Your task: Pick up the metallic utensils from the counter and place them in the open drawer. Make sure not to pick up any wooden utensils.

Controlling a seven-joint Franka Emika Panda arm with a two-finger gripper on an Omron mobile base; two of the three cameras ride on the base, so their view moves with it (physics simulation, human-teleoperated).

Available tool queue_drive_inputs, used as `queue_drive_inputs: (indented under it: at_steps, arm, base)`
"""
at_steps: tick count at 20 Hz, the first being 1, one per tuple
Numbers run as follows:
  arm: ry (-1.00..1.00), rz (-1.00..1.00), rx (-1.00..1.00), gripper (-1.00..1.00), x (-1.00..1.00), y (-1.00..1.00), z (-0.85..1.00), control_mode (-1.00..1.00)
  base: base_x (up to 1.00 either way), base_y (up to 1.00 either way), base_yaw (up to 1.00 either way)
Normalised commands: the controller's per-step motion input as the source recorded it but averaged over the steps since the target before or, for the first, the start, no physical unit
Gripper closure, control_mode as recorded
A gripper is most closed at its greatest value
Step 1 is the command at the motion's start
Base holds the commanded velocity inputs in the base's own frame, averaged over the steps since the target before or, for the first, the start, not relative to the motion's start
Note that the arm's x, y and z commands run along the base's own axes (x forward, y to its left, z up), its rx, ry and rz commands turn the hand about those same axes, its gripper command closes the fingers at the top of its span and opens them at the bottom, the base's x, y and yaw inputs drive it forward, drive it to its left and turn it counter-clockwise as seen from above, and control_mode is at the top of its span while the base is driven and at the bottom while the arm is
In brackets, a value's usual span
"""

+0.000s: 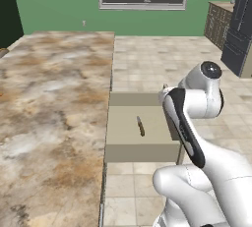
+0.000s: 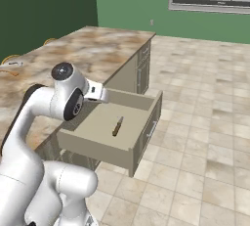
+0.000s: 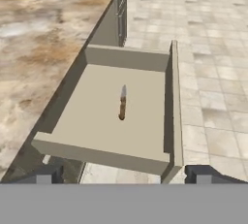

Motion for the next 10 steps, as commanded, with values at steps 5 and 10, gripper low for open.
queue_drive_inputs:
  at_steps: [5,10]
  arm:
    - [0.01,0.04,-0.04,-1.0,-0.79,0.08,-0.06,-1.0]
    - [0.0,0.0,0.0,-1.0,0.0,0.0,0.0,1.0]
  base:
    - [0.0,0.0,0.0]
    - [-1.0,0.0,0.01]
